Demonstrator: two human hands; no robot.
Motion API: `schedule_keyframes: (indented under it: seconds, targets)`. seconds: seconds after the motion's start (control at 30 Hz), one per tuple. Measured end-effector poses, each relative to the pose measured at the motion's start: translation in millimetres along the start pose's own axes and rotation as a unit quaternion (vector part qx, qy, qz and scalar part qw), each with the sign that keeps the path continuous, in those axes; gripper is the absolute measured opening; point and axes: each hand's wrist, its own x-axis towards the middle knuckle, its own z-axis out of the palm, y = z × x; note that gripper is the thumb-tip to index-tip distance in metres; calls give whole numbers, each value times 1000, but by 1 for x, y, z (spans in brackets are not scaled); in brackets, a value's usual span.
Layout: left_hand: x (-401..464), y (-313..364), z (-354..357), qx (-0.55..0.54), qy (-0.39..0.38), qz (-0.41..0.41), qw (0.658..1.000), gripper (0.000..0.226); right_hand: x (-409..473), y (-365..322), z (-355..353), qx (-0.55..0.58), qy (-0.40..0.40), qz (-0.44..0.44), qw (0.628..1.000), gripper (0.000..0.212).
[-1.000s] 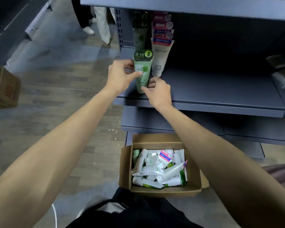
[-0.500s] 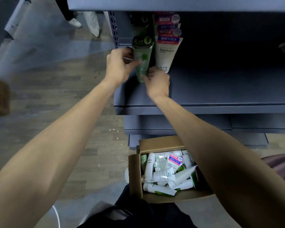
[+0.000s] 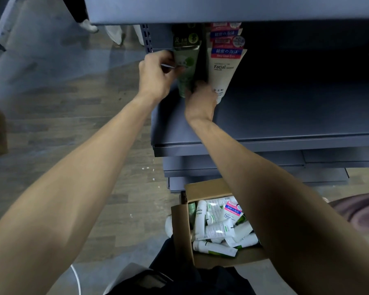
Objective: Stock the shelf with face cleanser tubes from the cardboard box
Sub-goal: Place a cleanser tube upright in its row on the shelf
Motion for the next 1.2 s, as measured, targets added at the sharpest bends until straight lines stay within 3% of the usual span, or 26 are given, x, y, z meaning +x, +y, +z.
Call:
schedule_keyframes:
  seconds: [0.33, 0.53, 0.8, 1.2]
  targets:
    - [5, 2, 2, -7, 11, -8, 1000, 15, 8, -6, 3, -39, -3, 10, 999, 25]
    - [3, 3, 4, -17, 18, -18, 1000, 17, 6, -6, 3, 0, -10, 15, 1000, 26]
    - [-22, -15, 3, 8, 27, -81, 996, 39, -13, 7, -4, 53, -39, 12, 998, 28]
    - [-59, 18, -2, 51, 19, -39, 998, 29, -38, 45, -53, 53, -46, -23, 997, 33]
